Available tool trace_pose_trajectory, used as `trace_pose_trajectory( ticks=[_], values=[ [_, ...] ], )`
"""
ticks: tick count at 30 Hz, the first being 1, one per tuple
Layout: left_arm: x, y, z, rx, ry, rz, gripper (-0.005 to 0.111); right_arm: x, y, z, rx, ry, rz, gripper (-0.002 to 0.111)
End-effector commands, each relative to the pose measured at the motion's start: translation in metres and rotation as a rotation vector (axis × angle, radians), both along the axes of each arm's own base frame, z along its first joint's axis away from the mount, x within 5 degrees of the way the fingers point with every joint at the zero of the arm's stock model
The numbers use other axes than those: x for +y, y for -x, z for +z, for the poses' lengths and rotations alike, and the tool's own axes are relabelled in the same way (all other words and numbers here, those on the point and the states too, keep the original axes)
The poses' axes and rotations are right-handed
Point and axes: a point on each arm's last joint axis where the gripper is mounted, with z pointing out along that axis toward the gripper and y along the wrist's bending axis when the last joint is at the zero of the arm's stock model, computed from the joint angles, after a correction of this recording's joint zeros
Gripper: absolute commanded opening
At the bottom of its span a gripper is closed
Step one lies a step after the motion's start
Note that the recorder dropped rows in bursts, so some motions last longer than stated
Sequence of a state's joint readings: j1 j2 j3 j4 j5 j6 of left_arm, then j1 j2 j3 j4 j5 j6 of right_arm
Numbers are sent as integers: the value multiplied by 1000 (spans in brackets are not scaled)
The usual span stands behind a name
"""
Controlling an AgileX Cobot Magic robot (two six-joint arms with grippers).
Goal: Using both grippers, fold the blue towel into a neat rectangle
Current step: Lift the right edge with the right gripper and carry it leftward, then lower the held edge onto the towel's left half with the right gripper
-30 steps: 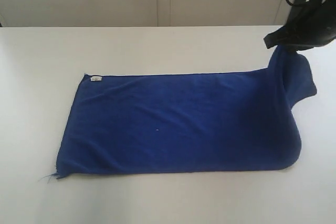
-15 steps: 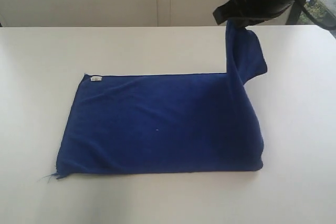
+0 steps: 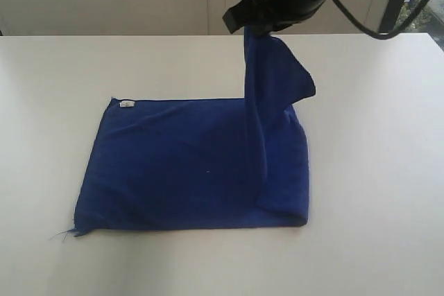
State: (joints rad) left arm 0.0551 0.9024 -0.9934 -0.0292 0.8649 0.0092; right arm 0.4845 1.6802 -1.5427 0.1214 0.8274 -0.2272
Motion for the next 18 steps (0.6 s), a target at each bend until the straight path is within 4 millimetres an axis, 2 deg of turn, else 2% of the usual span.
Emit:
trace_pose_trajectory(
  ticks=[1,12,18],
  values=[
    [0,2,2,1,6,9,0,16,1,5,-17,-13,35,0],
    [0,2,2,-7,5,10,0,55,4,1,-5,-1,134,0],
    [0,1,2,-13,5,11,0,71,7,6,-7,-6,175,0]
  ],
)
